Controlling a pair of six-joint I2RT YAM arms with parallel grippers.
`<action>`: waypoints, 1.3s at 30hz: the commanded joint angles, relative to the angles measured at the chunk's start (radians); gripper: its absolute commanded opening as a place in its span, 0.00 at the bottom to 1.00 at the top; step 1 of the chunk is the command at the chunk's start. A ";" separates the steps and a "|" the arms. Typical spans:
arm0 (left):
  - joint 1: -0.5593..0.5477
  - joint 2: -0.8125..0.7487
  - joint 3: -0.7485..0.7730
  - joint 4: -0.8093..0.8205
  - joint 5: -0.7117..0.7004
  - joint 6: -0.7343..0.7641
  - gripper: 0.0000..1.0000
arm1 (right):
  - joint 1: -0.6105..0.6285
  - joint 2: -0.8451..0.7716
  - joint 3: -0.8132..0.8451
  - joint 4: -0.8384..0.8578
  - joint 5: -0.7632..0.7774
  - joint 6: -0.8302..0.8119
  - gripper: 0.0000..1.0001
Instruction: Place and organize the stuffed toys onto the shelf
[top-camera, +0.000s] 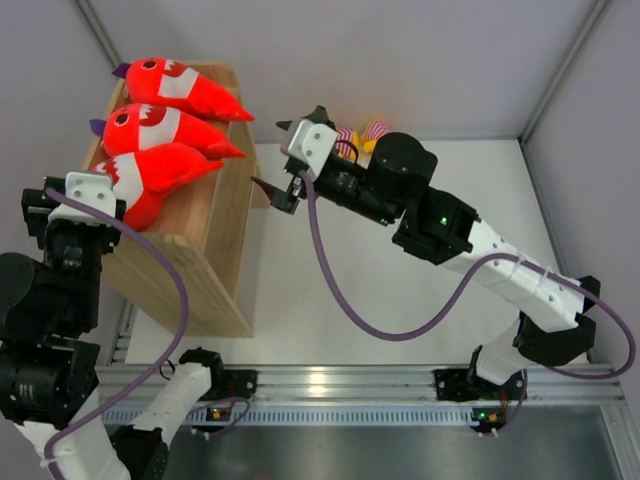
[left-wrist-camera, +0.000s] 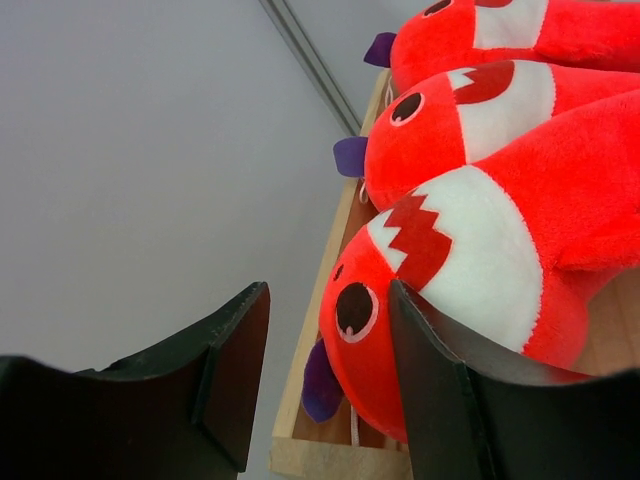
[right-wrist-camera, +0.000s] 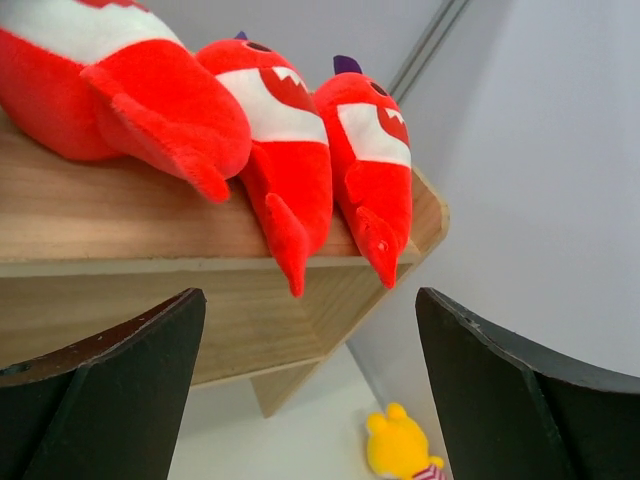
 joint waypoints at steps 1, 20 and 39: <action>0.000 -0.021 0.011 -0.036 0.026 0.022 0.57 | -0.051 -0.032 0.004 0.014 -0.186 0.166 0.86; 0.000 -0.007 0.100 -0.168 0.186 0.015 0.75 | -0.097 0.123 0.108 0.034 -0.391 0.409 0.71; 0.001 0.013 0.241 -0.166 0.204 -0.015 0.78 | -0.055 0.258 0.191 0.066 -0.423 0.698 0.42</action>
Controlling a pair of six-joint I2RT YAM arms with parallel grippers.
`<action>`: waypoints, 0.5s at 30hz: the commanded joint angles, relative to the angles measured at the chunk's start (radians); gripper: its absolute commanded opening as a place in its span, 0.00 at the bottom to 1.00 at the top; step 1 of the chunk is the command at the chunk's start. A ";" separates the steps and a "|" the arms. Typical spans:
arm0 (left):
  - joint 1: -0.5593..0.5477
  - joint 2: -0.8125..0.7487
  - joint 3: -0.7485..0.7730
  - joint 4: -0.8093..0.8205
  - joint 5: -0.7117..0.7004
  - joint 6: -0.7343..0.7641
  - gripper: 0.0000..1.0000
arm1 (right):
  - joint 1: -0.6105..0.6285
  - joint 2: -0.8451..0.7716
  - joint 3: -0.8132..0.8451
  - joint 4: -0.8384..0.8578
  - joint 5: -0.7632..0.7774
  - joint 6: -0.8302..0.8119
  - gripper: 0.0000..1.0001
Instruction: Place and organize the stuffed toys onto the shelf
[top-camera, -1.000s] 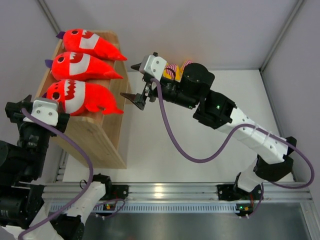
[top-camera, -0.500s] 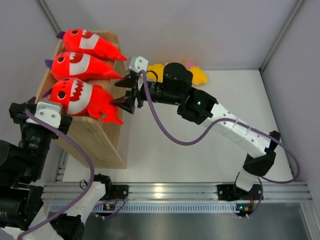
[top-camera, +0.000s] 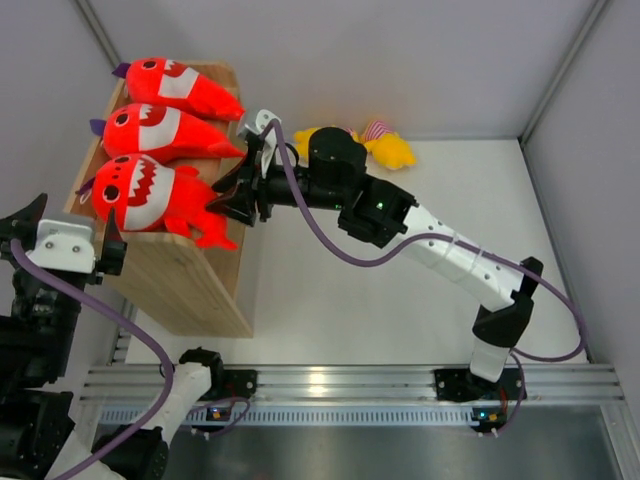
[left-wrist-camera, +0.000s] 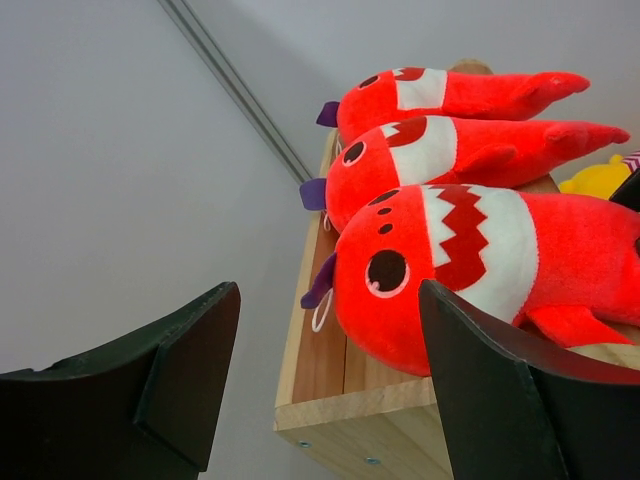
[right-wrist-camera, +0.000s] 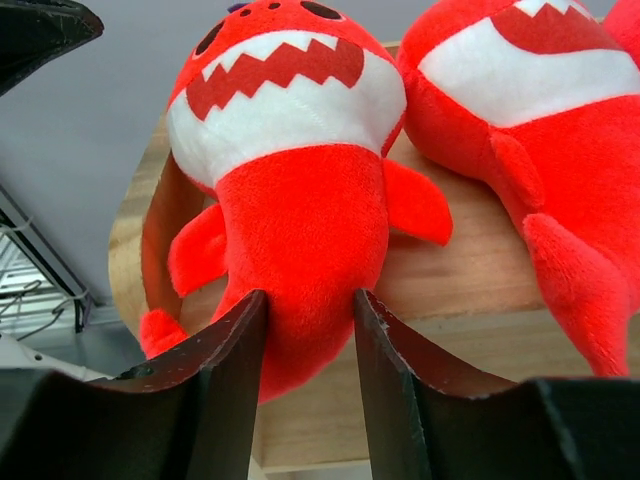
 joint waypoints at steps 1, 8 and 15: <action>0.000 0.017 0.003 0.013 -0.023 0.003 0.78 | 0.018 0.041 0.066 0.063 0.020 0.092 0.40; -0.002 0.038 0.006 0.033 -0.075 0.018 0.78 | 0.027 0.082 0.087 0.142 0.086 0.189 0.33; 0.000 0.038 -0.002 0.036 -0.065 0.002 0.79 | 0.035 0.104 0.107 0.136 0.120 0.183 0.43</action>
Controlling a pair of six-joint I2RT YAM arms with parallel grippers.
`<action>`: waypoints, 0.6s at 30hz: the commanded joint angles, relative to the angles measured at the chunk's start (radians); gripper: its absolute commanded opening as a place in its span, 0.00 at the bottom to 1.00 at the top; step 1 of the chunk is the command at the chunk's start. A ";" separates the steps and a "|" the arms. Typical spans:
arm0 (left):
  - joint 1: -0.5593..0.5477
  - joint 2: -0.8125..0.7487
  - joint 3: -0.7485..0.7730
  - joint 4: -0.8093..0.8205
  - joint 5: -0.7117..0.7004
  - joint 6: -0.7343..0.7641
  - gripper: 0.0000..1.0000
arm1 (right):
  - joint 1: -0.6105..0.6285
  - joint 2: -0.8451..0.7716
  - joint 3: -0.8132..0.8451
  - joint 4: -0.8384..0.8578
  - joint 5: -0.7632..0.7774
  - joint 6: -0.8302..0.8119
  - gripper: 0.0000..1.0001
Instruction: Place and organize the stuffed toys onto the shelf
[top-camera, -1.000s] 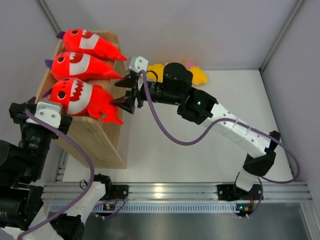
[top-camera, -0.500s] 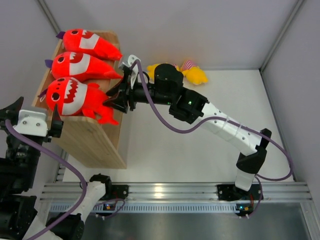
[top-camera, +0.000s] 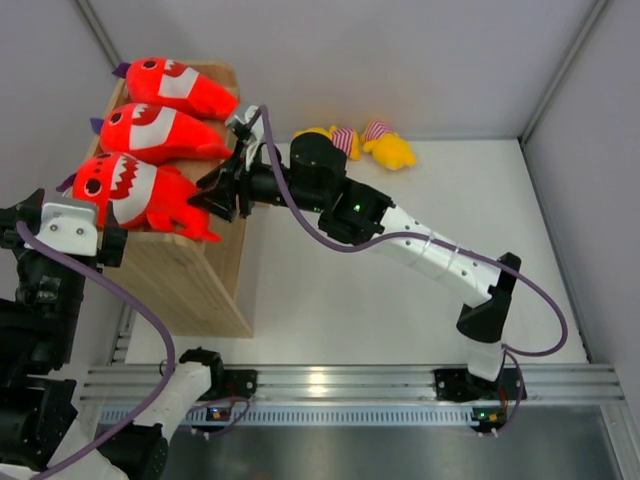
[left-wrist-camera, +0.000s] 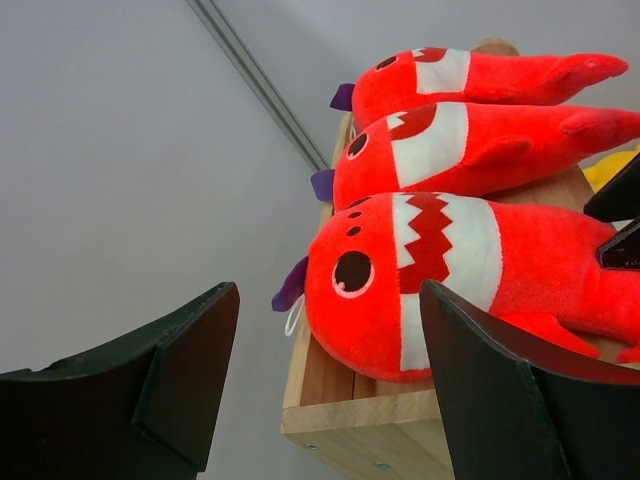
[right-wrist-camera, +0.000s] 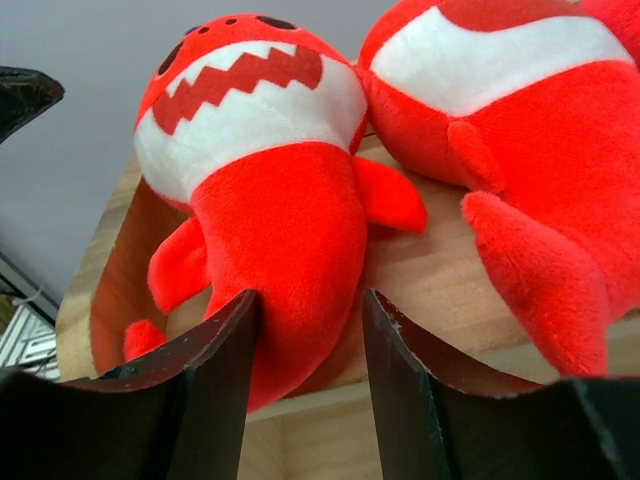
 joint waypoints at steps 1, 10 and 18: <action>0.000 0.007 -0.004 0.033 -0.008 -0.004 0.79 | 0.014 -0.006 0.039 0.030 0.051 -0.007 0.48; 0.006 -0.030 -0.044 0.033 -0.019 -0.013 0.91 | 0.016 -0.160 -0.027 0.009 0.119 -0.156 0.83; 0.038 -0.059 -0.042 0.075 -0.189 -0.041 0.99 | -0.003 -0.291 -0.084 -0.049 0.175 -0.232 0.99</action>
